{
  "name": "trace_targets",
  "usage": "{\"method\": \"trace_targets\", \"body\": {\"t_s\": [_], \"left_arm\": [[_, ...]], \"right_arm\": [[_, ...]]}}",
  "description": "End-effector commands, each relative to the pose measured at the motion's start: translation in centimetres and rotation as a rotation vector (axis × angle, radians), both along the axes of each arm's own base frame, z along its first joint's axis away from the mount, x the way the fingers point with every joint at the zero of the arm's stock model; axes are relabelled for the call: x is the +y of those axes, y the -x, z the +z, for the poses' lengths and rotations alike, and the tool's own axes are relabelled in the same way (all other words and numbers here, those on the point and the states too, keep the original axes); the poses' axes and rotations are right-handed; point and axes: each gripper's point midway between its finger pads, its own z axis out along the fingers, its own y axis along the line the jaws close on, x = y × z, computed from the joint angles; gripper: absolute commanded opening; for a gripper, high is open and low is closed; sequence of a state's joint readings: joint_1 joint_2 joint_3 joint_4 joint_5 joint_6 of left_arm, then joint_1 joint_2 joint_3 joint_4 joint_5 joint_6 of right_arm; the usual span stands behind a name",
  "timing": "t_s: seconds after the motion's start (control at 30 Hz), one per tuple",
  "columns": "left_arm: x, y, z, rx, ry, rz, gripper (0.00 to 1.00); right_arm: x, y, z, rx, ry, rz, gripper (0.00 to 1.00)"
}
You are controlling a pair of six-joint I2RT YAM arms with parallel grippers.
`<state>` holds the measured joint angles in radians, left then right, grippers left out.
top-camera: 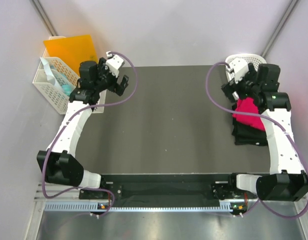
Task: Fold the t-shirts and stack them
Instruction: Neatly place the folded tshirt to the corner
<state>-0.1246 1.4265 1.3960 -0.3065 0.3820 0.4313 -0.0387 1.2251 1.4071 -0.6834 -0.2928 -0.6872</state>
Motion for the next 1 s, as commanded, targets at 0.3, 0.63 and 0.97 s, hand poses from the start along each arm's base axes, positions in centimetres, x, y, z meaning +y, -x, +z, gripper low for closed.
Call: {"method": "trace_targets", "body": {"t_s": [0.3,0.63,0.97], "left_arm": [[0.6,2.6,-0.7,0.092,0.131,0.114,0.99],[2.5,1.2,-0.3,0.116,0.165,0.279,0.99],[3.2,1.0,-0.1,0.093,0.144,0.305,0.99]], "right_arm": [[3.5,1.8,-2.6,0.146,-0.196,-0.102,1.00],[2.8,1.6,-2.3,0.114,-0.178,-0.155,1.00],[2.9,1.1,-1.3,0.082,-0.159,-0.140,1.00]]}}
